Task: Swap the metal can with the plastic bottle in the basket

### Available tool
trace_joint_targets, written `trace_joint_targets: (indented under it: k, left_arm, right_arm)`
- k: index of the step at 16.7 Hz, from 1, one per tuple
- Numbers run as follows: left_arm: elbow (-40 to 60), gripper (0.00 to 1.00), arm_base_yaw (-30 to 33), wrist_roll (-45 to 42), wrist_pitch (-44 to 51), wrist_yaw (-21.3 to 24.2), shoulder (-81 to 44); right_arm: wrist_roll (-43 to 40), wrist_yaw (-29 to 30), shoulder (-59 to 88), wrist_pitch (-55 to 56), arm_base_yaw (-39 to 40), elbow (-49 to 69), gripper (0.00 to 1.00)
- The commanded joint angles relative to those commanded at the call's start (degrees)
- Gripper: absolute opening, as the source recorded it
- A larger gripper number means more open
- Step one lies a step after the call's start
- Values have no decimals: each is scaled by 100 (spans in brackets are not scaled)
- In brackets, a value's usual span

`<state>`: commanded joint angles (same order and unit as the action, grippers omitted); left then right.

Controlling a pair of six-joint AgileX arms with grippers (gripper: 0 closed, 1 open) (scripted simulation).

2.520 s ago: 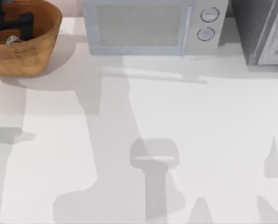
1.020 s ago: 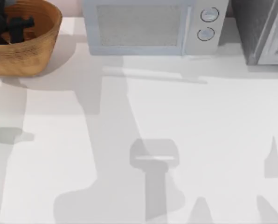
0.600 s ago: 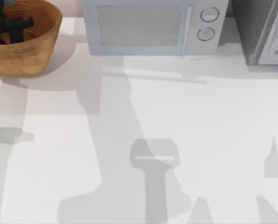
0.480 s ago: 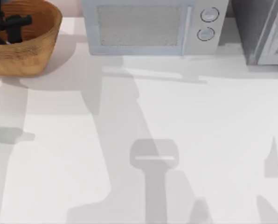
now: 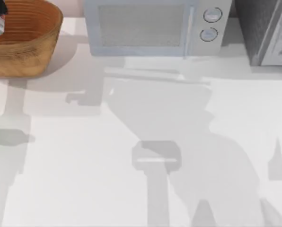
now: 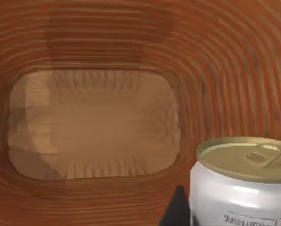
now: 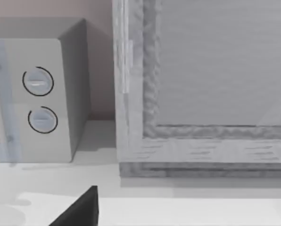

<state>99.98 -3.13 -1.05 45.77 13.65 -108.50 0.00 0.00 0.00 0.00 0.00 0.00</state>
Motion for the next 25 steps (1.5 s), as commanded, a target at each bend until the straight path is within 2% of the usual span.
trace_joint_targets:
  k: [11, 16, 20, 25]
  left_arm:
    - [-6326, 0, 297, 68, -2907, -728, 6912]
    - [-8658, 0, 327, 85, -3967, -1099, 9460]
    - [-9764, 0, 318, 101, -4467, -1310, 10615]
    - [-9998, 0, 313, 105, -4576, -1364, 10850]
  right_arm:
    - [0, 0, 0, 0, 0, 0, 100]
    - [0, 0, 0, 0, 0, 0, 100]
    - [0, 0, 0, 0, 0, 0, 100]
    - [0, 0, 0, 0, 0, 0, 100]
